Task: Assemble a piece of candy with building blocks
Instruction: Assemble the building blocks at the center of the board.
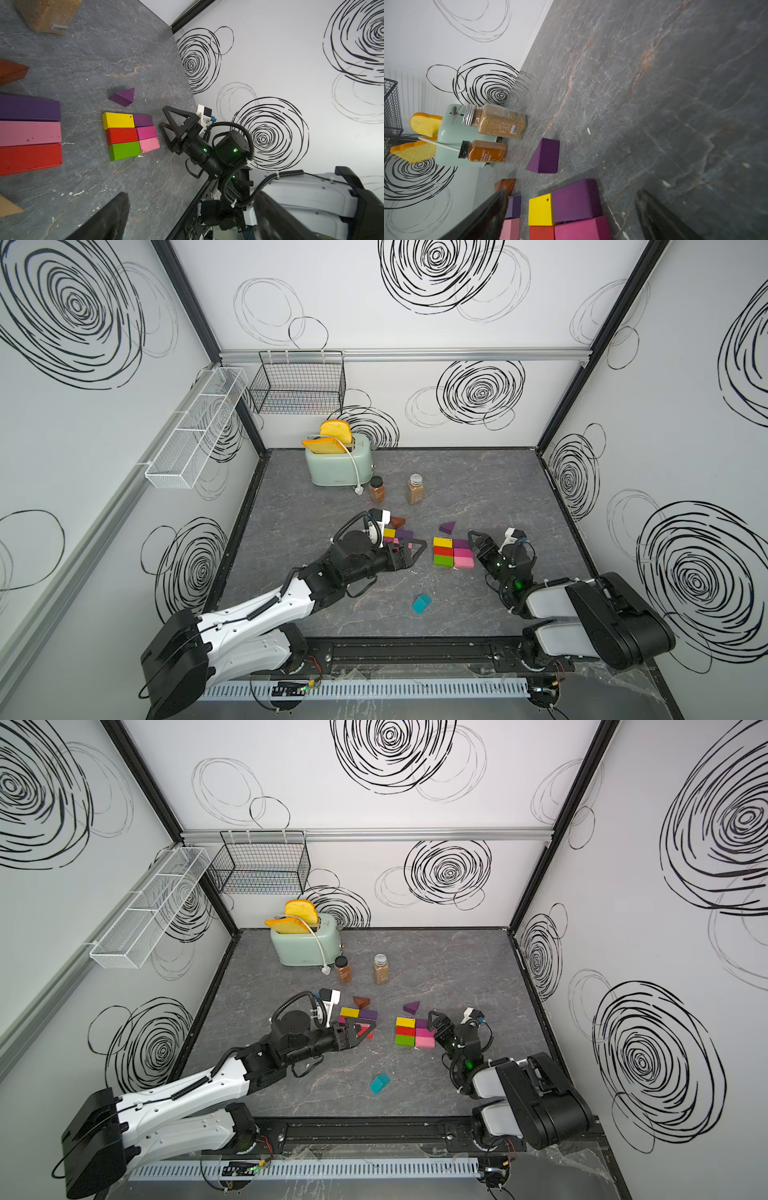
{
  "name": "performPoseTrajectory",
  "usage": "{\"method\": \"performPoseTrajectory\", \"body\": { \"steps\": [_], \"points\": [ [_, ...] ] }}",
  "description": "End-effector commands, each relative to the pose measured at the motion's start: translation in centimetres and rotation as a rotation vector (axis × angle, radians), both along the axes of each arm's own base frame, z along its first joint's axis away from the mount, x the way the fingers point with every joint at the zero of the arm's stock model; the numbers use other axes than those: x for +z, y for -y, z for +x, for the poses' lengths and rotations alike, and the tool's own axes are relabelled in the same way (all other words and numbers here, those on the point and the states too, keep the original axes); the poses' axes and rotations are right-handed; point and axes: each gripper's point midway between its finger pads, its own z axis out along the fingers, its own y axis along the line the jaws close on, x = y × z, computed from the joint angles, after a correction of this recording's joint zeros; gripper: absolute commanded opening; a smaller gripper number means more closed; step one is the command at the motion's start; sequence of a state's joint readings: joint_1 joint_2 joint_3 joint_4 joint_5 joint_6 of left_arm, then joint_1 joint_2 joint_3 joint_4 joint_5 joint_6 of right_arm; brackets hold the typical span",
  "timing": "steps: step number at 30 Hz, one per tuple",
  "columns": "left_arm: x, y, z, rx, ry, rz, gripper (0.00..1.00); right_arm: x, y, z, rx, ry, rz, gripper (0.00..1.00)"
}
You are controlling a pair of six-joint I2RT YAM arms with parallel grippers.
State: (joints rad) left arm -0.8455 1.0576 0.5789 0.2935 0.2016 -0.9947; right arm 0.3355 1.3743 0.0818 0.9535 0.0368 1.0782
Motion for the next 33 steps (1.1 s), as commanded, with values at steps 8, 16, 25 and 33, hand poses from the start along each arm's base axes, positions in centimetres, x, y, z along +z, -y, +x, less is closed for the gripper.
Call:
{"method": "performPoseTrajectory", "body": {
  "steps": [8, 16, 25, 33],
  "points": [
    [1.3, -0.6, 0.1, 0.015, 0.033, -0.042, 0.98, 0.3, -1.6, 0.8, -0.024, 0.012, 0.06, 0.99],
    [1.4, -0.7, 0.1, 0.017, 0.034, -0.044, 0.98, -0.1, -2.6, 0.7, -0.012, -0.002, 0.064, 0.99],
    [1.3, -0.7, 0.0, 0.017, 0.032, -0.051, 0.98, -0.3, -3.0, 0.4, -0.01, -0.009, 0.067, 0.99],
    [1.3, -0.9, -0.1, 0.019, 0.033, -0.05, 0.98, -0.7, -3.5, 0.2, -0.004, -0.021, 0.067, 0.99]
  ]
}}
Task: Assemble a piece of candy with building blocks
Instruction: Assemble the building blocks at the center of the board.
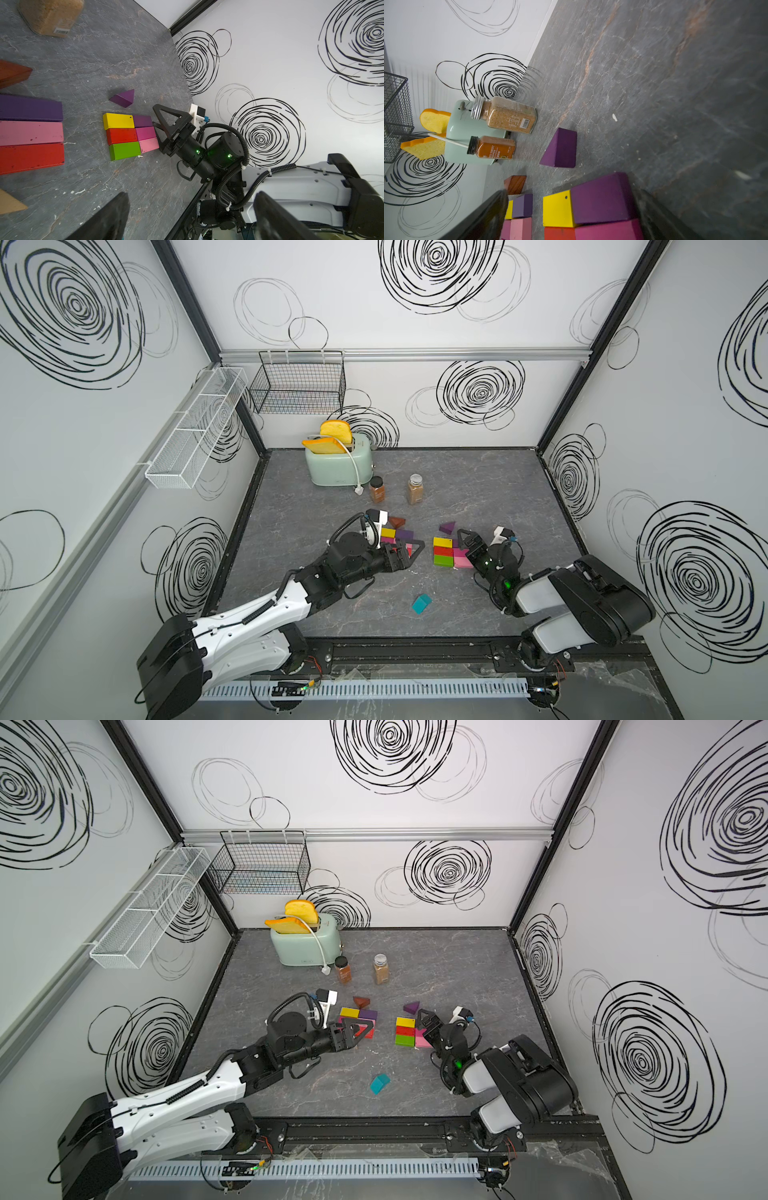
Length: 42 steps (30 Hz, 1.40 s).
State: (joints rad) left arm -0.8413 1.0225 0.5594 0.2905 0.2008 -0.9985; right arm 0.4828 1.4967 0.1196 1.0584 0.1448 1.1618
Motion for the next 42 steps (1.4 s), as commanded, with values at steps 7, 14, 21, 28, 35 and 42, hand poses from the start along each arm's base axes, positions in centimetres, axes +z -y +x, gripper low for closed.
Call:
{"method": "performPoseTrajectory", "body": {
  "steps": [7, 14, 21, 28, 35, 42],
  "points": [
    [1.0, -0.2, 0.2, 0.012, 0.026, -0.039, 0.98, -0.4, -0.1, -0.1, -0.026, -0.027, 0.028, 0.99],
    [0.9, -0.1, 0.2, 0.008, 0.021, -0.041, 0.98, -0.5, 0.8, -0.5, -0.059, -0.029, 0.014, 0.99],
    [0.6, 0.1, 0.0, 0.0, 0.015, -0.034, 0.98, -0.6, 1.4, -1.0, -0.09, -0.031, 0.01, 0.99],
    [0.0, 0.4, -0.6, -0.083, 0.055, 0.12, 0.98, 0.8, 1.0, -0.8, -0.02, -0.025, -0.114, 0.99],
    [-7.3, -0.7, -4.4, -0.285, 0.045, 0.445, 0.98, 7.6, 1.2, 0.6, 0.258, 0.045, -0.477, 0.99],
    [-13.3, 0.2, -6.0, -0.358, 0.116, 0.657, 0.98, 8.4, 0.7, -3.8, 0.421, 0.028, -0.41, 0.99]
  ]
}}
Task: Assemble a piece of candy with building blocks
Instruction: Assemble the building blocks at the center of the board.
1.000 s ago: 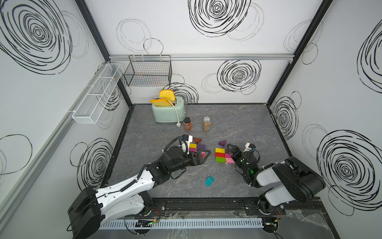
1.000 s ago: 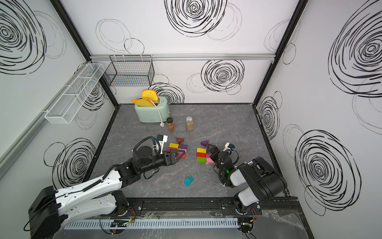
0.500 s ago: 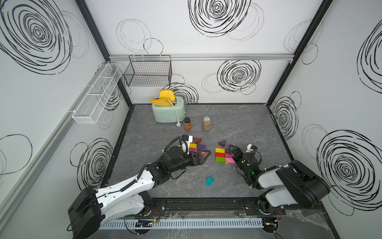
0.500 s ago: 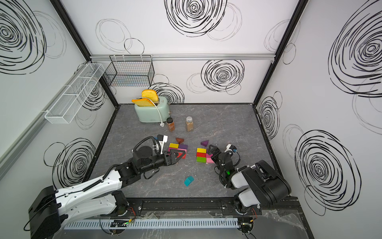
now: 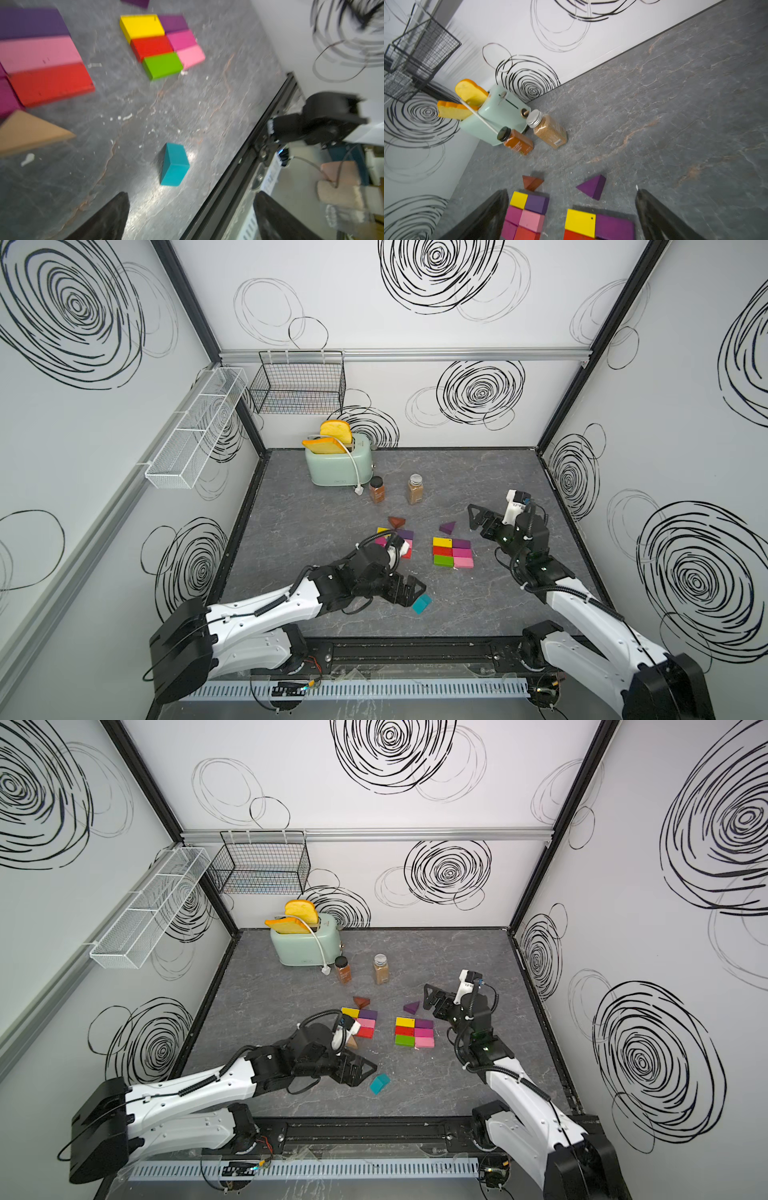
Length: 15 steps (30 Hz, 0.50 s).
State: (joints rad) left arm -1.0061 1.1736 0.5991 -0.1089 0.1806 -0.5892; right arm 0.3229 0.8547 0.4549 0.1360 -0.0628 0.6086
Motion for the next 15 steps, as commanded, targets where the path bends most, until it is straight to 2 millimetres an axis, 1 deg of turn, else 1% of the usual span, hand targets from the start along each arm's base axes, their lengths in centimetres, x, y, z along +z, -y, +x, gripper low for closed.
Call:
{"method": "performPoseTrajectory", "body": {
  "steps": [1, 4, 6, 8, 12, 15],
  "points": [
    [-2.0, 0.4, 0.4, -0.057, 0.092, 0.085, 0.98, -5.5, -1.4, -4.4, 0.162, -0.202, -0.037, 0.99],
    [-2.9, 2.1, -0.3, -0.117, 0.089, 0.076, 0.98, -5.9, -1.9, -5.5, 0.19, -0.203, 0.025, 0.99],
    [-3.9, 2.8, -0.7, -0.152, 0.092, 0.114, 0.98, -6.0, -2.0, -5.9, 0.203, -0.203, 0.031, 0.99],
    [-4.9, 3.1, -0.9, -0.168, 0.1, 0.154, 0.98, -6.1, -2.0, -6.2, 0.21, -0.2, 0.028, 0.99],
    [-6.1, 3.2, -1.2, -0.176, 0.093, 0.186, 0.99, -5.7, -2.2, -6.3, 0.233, -0.184, 0.018, 0.99],
    [-7.0, 3.3, -1.0, -0.199, 0.121, 0.226, 0.94, -5.4, -2.4, -6.1, 0.245, -0.174, 0.014, 0.99]
  ]
}}
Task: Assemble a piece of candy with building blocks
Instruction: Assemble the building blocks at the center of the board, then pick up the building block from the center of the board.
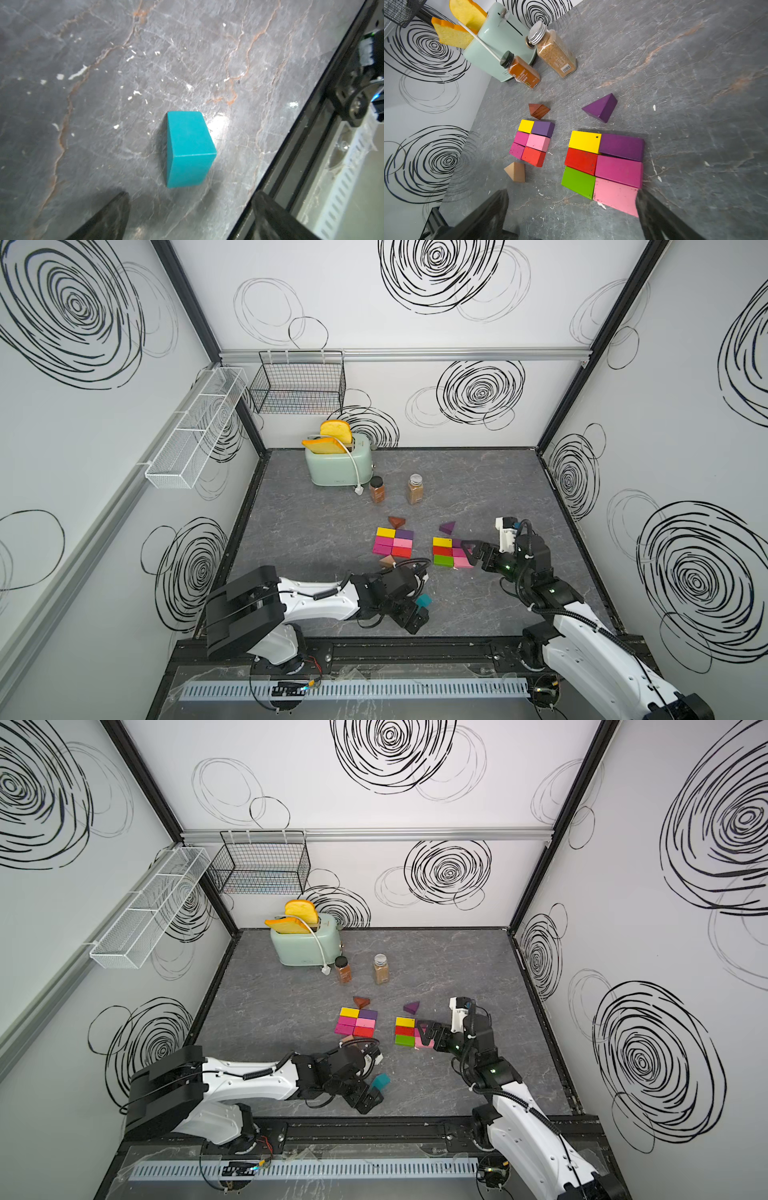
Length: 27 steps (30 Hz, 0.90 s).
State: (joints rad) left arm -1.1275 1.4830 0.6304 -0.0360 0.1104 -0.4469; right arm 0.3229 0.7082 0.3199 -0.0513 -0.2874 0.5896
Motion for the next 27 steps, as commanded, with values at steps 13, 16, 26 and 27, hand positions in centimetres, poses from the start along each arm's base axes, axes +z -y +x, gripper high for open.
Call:
{"method": "performPoseTrajectory", "body": {
  "steps": [13, 16, 26, 27],
  "points": [
    [-0.2, 3.0, 2.2, -0.069, 0.105, 0.016, 0.46, 1.1, 0.4, 0.4, 0.013, 0.032, -0.023, 0.99],
    [-0.1, 3.3, 2.2, -0.078, 0.092, 0.01, 0.24, 1.2, 0.4, 0.3, 0.023, 0.028, -0.026, 0.99],
    [5.5, 5.6, 1.3, -0.087, -0.391, -0.412, 0.19, 4.2, 0.3, -0.7, 0.023, 0.055, -0.019, 0.99],
    [5.6, 5.7, 1.3, -0.093, -0.439, -0.439, 0.19, 4.5, 0.2, -0.9, 0.024, 0.054, -0.015, 0.99]
  ]
}}
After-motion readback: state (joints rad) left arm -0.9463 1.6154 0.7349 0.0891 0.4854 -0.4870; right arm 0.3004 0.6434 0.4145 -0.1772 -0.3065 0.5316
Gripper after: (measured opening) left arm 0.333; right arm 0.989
